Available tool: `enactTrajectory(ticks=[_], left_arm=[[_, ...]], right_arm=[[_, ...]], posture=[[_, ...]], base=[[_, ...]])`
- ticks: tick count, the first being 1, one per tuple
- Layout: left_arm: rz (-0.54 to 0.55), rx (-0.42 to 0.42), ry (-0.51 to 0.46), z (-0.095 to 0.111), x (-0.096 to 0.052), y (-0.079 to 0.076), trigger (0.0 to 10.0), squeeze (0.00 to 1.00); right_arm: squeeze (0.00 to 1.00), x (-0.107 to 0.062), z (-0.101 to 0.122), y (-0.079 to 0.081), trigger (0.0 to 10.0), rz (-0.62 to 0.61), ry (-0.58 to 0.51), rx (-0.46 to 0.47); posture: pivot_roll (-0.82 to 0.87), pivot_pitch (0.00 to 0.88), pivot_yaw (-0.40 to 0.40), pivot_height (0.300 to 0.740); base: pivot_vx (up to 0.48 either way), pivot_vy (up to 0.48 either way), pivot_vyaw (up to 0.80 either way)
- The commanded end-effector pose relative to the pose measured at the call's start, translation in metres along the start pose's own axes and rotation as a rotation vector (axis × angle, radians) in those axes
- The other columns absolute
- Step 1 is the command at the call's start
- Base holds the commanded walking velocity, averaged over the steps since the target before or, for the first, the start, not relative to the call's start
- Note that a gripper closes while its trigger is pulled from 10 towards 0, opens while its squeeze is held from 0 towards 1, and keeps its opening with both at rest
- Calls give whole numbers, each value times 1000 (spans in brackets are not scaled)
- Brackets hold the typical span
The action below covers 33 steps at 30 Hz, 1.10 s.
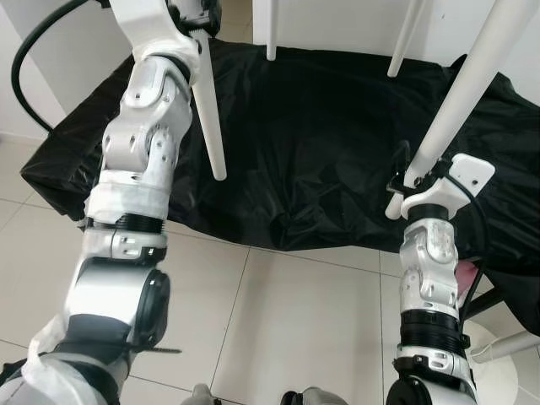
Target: Building children table
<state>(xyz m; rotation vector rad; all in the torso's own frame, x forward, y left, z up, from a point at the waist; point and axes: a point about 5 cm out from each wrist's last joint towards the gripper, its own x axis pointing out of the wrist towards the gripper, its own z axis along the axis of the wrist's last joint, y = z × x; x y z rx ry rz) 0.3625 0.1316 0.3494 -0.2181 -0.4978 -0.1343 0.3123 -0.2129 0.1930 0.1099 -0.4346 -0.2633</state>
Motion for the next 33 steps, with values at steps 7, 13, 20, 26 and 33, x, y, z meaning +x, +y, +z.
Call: enactTrajectory(ticks=[7,13,20,26,33], left_arm=[[-413,99,67,-16,-35,9,10000,0],[-349,112,116,-32,-60,40,10000,0],[-302,90,148,-43,-82,56,10000,0],[-284,69,171,-50,-97,68,10000,0],[-251,59,283,-76,-137,90,10000,0]], right_arm=[[0,-19,0,-19,10000,-39,-25,-54],[0,-37,-7,-27,10000,-42,-3,-86],[0,-52,-13,-26,10000,14,21,-72],[0,-62,-17,-25,10000,82,50,-59],[0,-90,-38,-27,10000,221,159,-87]], posture=[[-31,77,9,740],[-34,70,6,740],[-36,61,5,740],[-35,55,2,740],[-24,45,-3,740]], base=[[0,0,0],[0,0,0],[0,0,0],[0,0,0],[0,0,0]])
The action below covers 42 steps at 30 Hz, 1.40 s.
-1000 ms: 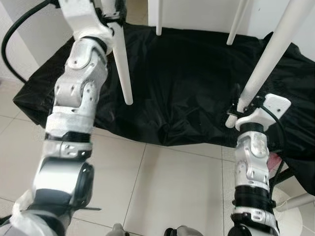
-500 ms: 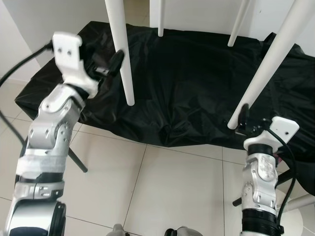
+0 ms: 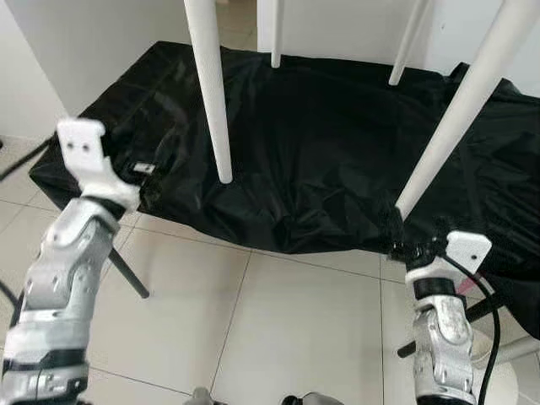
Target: Building children table
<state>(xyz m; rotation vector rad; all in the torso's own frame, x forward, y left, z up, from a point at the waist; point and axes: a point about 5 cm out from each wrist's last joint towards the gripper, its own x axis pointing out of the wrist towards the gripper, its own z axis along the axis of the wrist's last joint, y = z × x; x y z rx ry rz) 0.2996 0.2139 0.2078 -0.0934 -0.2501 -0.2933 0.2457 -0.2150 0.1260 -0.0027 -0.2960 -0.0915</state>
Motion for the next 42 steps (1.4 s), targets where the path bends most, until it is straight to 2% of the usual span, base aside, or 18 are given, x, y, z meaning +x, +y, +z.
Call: enactTrajectory(ticks=[1,6,8,9,10,12,16,17,22,23,24,27,29,30,32,35,40,42], left_arm=[[-93,-2,37,-14,-13,-3,10000,0],[-96,-13,56,-21,-20,-4,10000,0],[-92,-50,137,-53,-40,-5,10000,0],[-92,-50,137,-53,-40,-5,10000,0],[-91,-63,169,-64,-47,-6,10000,0],[-91,-63,169,-64,-47,-6,10000,0],[-96,-78,253,-94,-65,-12,10000,0],[-118,-71,305,-108,-73,-17,10000,0],[-157,-78,375,-128,-87,-27,10000,0],[-157,-78,375,-128,-87,-27,10000,0],[-168,-99,429,-144,-94,-32,10000,0],[-163,-94,483,-158,-100,-35,10000,0],[-150,-100,589,-183,-112,-39,10000,0],[-150,-100,589,-183,-112,-39,10000,0],[-132,-96,675,-203,-121,-45,10000,0],[-120,-93,716,-211,-126,-47,10000,0],[-46,-109,868,-234,-144,-55,10000,0],[-46,-109,868,-234,-144,-55,10000,0]], right_arm=[[0,-10,-13,6,10000,69,51,4],[0,-14,-18,8,10000,99,72,-2],[0,-25,-38,16,10000,168,153,6],[0,-25,-38,16,10000,168,153,6],[0,-30,-45,18,10000,190,180,7],[0,-30,-45,18,10000,190,180,7],[0,-43,-67,19,10000,230,273,-3],[0,-49,-76,18,10000,241,316,-13],[0,-61,-90,16,10000,257,384,-17],[0,-61,-90,16,10000,257,384,-17],[0,-69,-99,15,10000,259,432,-23],[0,-75,-107,13,10000,254,475,-20],[0,-84,-120,11,10000,245,548,-33],[0,-84,-120,11,10000,245,548,-33],[0,-93,-132,10,10000,223,622,-41],[0,-97,-137,9,10000,206,659,-37],[0,-111,-153,8,10000,153,782,-31],[0,-111,-153,8,10000,153,782,-31]], posture=[[-22,43,-5,740],[-21,41,-6,740],[-9,28,-13,740],[-9,28,-13,740],[-8,26,-14,740],[-8,26,-14,740],[-3,8,-19,740],[-2,1,-21,740],[-2,0,-20,740],[-2,0,-20,740],[-4,0,-18,740],[-6,0,-15,740],[-11,0,-9,740],[-11,0,-9,740],[-13,0,-5,740],[-12,0,-4,740],[-19,0,3,740],[-19,0,3,740]], base=[[0,0,0],[0,0,0],[0,0,0],[0,0,0],[0,0,0],[0,0,0],[0,0,0],[0,0,0],[0,0,0],[0,0,0],[0,0,0],[0,0,0],[0,0,0],[0,0,0],[0,0,0],[0,0,0],[0,0,0],[0,0,0]])
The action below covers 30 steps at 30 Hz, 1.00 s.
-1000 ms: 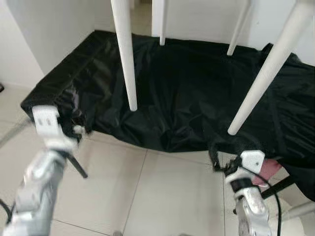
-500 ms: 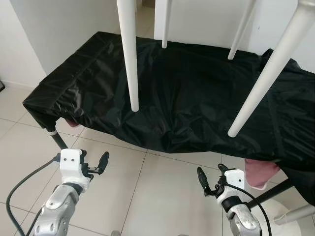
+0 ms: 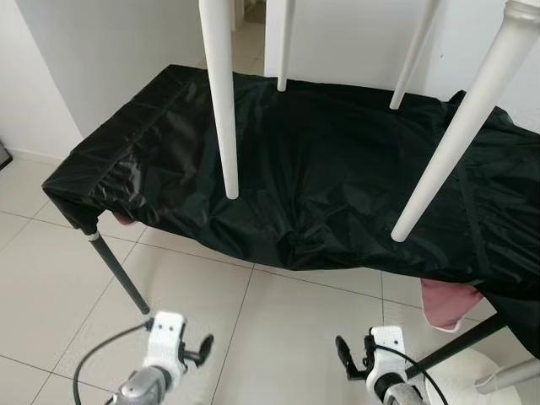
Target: Building children table
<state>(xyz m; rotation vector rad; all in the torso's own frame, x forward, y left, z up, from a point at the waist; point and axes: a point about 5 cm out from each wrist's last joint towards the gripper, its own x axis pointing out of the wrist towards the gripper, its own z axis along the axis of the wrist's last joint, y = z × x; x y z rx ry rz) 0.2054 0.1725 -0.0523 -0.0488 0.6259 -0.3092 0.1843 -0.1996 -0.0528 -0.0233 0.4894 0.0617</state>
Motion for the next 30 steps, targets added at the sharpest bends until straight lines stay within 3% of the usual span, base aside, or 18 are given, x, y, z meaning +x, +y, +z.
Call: enactTrajectory(ticks=[1,2,4,8,12,14,17,30], left_arm=[[-31,1,47,-8,0,-2,10000,0],[-12,11,104,-16,0,-5,10000,0],[-12,11,104,-16,0,-5,10000,0],[15,81,226,-38,-3,-13,10000,0],[7,90,258,-45,-4,-17,10000,0],[-12,102,294,-53,-5,-25,10000,0],[-24,107,310,-55,-3,-31,10000,0],[-33,86,331,-56,-1,-37,10000,0]], right_arm=[[0,1,-5,2,10000,-5,35,3],[0,0,-12,3,10000,-17,94,4],[0,0,-12,3,10000,-17,94,4],[0,-5,-31,9,10000,-23,231,-28],[0,-8,-38,12,10000,-18,273,-43],[0,-15,-53,19,10000,-13,370,-47],[0,-17,-59,23,10000,-23,425,-14],[0,-12,-56,26,10000,-1,449,-28]], posture=[[-19,0,3,740],[-16,0,0,740],[-16,0,0,740],[-6,0,-3,740],[2,0,-10,740],[27,0,-36,740],[33,0,-43,740],[50,0,-62,740]], base=[[0,0,0],[0,0,0],[0,0,0],[0,0,0],[0,0,0],[0,0,0],[0,0,0],[0,0,0]])
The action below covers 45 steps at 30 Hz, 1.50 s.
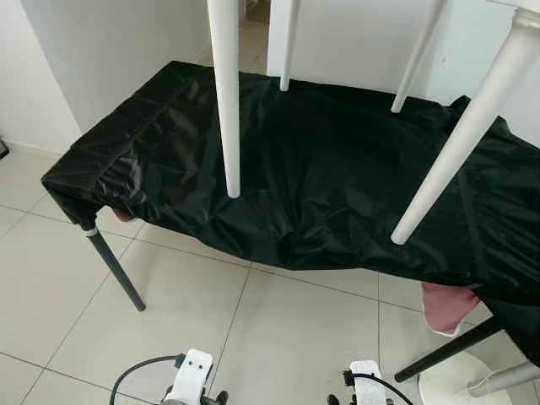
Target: Building children table
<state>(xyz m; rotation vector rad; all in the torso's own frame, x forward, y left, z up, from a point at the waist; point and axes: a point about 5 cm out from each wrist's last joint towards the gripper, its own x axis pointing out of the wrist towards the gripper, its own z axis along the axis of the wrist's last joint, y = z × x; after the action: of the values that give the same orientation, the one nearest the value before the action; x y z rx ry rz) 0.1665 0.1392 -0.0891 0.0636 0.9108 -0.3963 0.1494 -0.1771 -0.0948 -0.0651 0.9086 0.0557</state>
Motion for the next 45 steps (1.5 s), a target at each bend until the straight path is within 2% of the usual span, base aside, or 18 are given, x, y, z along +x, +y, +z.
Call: enactTrajectory(ticks=[1,3,6,14,22,31,41,43,44,45], left_arm=[[19,-5,32,-5,0,0,10000,0],[17,12,39,-5,0,-1,10000,0],[10,13,43,-4,1,-2,10000,0],[-1,21,48,-3,2,-5,10000,0],[-17,57,44,2,4,-6,10000,0],[-28,59,43,3,5,-8,10000,0],[-10,31,24,6,4,-3,10000,0],[-7,59,16,9,4,-1,10000,0],[-15,137,4,13,5,-2,10000,0],[-15,137,4,13,5,-2,10000,0]], right_arm=[[0,0,-5,2,10000,15,33,-16],[0,0,-4,7,10000,43,41,-68],[0,1,-4,9,10000,58,50,-92],[0,1,-3,8,10000,52,56,-91],[0,4,3,13,10000,74,50,-147],[0,3,3,10,10000,56,46,-150],[0,4,3,7,10000,42,47,-80],[0,3,4,3,10000,19,35,-19],[0,3,5,0,10000,13,23,11],[0,3,5,0,10000,13,23,11]], posture=[[51,0,-63,740],[47,0,-64,740],[45,0,-69,740],[45,0,-80,740],[26,0,-61,740],[1,0,-53,740],[-21,0,-25,740],[-16,0,-27,740],[-16,0,-28,740],[-16,0,-28,740]], base=[[0,0,0],[0,0,0],[0,0,0],[0,0,0],[0,0,0],[0,0,0],[0,0,0],[0,0,0],[0,0,0],[0,0,0]])
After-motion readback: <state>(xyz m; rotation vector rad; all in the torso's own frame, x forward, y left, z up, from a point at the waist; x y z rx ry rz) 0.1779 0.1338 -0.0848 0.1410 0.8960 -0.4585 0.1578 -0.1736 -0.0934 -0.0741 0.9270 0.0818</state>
